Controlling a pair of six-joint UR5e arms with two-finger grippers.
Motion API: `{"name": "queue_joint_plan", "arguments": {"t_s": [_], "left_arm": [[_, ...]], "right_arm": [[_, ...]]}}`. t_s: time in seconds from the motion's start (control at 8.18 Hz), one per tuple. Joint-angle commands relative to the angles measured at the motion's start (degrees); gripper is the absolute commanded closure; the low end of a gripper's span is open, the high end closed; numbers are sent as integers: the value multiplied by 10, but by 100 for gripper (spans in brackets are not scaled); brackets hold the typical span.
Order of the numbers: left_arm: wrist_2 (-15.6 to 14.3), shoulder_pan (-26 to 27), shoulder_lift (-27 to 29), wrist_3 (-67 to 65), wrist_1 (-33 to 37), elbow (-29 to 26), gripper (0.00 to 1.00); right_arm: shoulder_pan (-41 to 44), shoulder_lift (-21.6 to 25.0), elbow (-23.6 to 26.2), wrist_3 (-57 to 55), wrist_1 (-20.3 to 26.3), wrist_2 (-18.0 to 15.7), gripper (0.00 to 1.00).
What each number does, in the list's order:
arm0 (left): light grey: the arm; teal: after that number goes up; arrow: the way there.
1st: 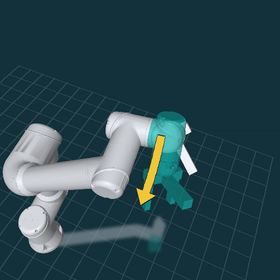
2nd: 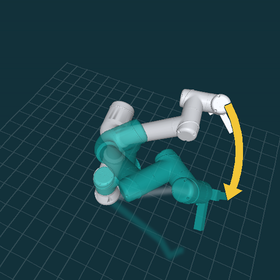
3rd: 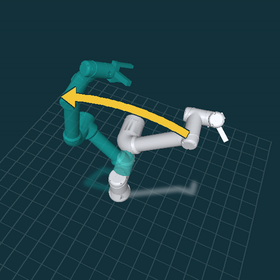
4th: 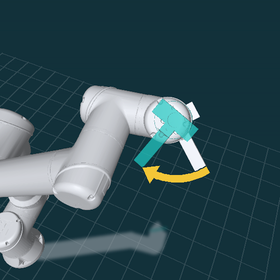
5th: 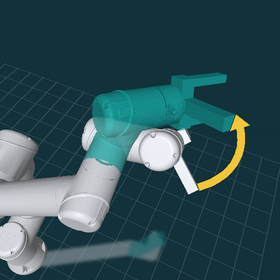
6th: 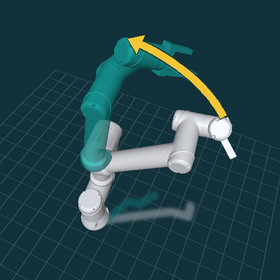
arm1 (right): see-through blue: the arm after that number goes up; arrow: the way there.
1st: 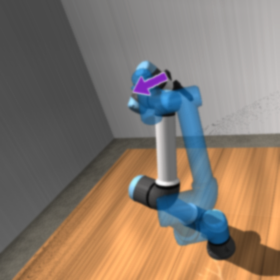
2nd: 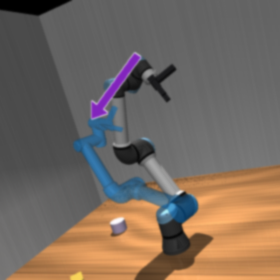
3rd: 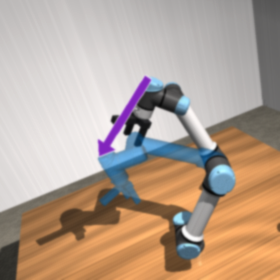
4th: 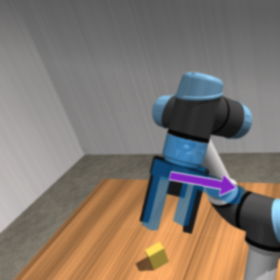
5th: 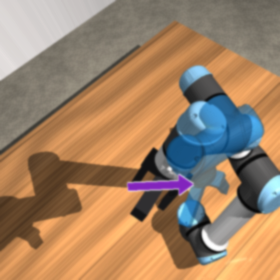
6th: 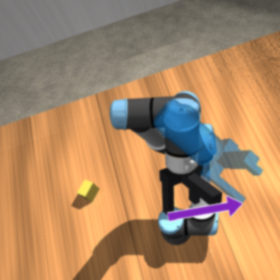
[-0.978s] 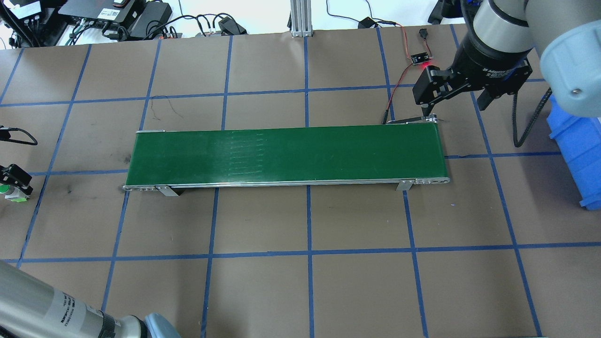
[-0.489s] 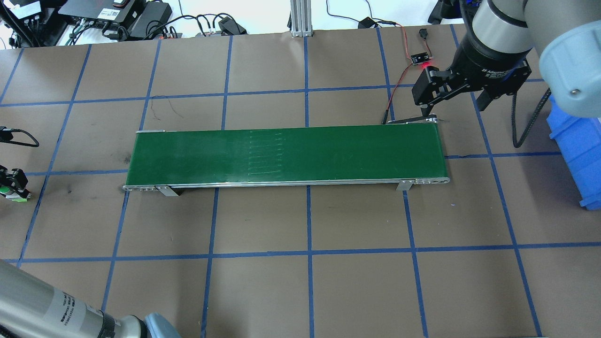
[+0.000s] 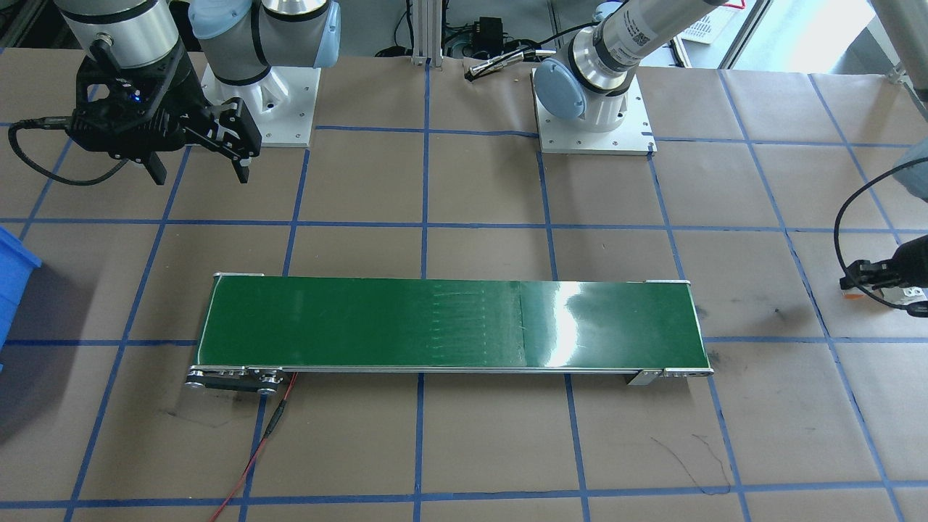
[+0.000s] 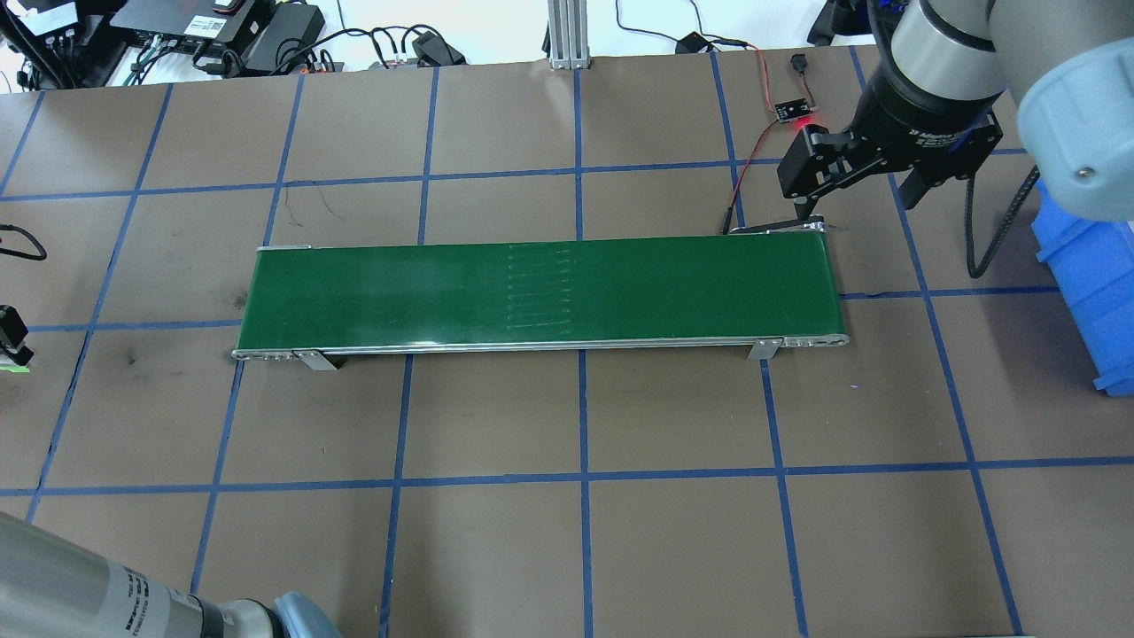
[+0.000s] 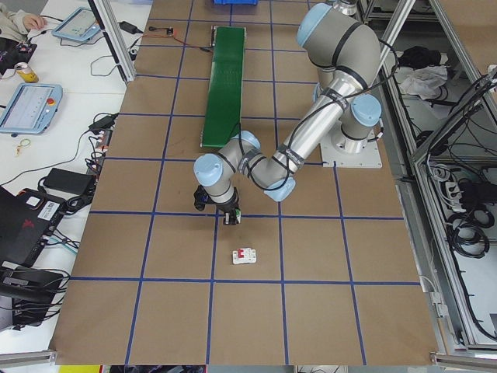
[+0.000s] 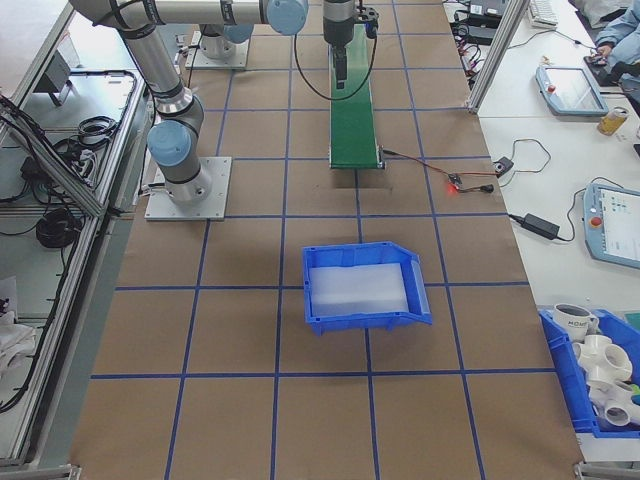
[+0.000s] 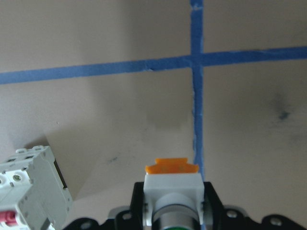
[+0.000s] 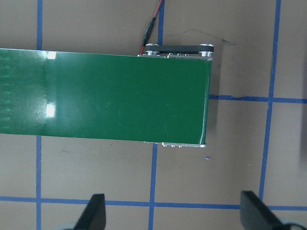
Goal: Move button from left to right
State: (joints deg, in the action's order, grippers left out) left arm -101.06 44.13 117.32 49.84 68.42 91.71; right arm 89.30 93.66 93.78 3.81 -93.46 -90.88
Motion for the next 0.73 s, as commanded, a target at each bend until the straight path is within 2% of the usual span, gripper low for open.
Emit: {"name": "queue_joint_plan", "arguments": {"t_s": [0.0,0.24,0.61], "left_arm": [[63,42,-121,-10,99,-1,100],[63,123,-151,-68,108,-2,100],[69,232,-144,-131,100,3,100]], "right_arm": [[-1,0,0,0,0,-1,0],[-1,0,0,1,0,-2,0],[0,0,0,0,1,-2,0]]}}
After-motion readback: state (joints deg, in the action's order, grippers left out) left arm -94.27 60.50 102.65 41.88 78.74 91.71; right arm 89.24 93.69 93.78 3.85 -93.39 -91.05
